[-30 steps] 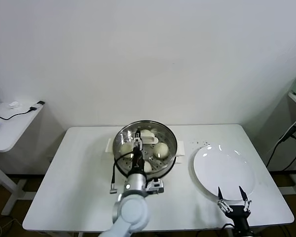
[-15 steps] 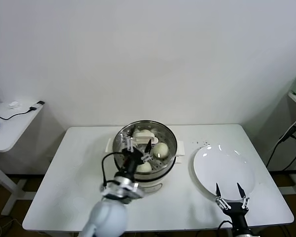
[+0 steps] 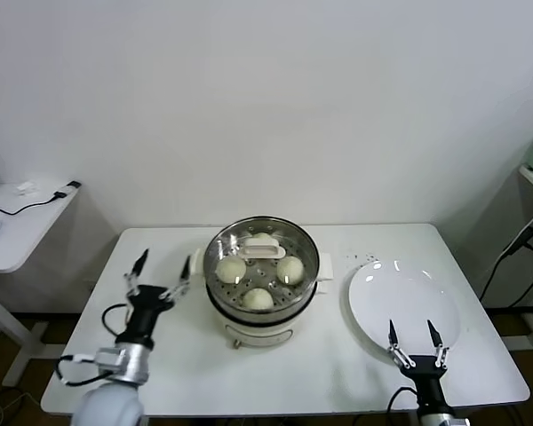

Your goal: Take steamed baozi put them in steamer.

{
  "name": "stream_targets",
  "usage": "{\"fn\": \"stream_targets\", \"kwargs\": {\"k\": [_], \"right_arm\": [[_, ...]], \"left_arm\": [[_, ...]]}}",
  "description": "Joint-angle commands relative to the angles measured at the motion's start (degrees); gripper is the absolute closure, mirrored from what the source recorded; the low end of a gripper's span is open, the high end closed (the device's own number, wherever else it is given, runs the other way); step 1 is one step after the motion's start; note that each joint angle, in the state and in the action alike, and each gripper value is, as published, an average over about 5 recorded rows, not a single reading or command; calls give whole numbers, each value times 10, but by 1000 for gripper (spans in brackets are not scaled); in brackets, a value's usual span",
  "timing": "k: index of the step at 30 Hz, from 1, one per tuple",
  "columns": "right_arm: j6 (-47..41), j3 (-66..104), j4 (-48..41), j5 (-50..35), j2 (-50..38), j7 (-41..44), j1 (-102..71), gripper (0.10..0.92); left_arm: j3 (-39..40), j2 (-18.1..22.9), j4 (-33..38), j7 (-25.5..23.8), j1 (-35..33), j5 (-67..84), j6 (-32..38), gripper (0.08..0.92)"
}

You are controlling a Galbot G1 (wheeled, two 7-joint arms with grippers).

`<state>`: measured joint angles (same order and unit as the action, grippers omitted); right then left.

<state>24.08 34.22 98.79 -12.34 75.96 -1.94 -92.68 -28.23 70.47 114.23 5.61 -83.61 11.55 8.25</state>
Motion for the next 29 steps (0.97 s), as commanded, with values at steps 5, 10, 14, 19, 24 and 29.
{"fn": "stream_targets", "kwargs": {"k": [5,10,14,19,24,29], "right_arm": [[-4,-11,-11,-13,1,-22,10,203],[-5,-13,-16,-13,2,-29,9,203],[-3,-15,-17,-13,3,-29,9,203],[-3,-16,-15,-14,3,-28,7,203],[-3,-16,-13,-14,4,-29,6,203],[-3,-17,-13,-12,5,-29,5,203]], "left_arm": [[-55,-29,-191,5,-59,101,156,177],[-48,-20,-192,3,-63,82,158,177],[-43,-17,-192,3,-65,68,157,177],[-39,-14,-188,2,-70,61,158,177],[-36,-13,-186,1,-71,58,159,177],[-36,-10,-183,1,-72,56,158,177]]}}
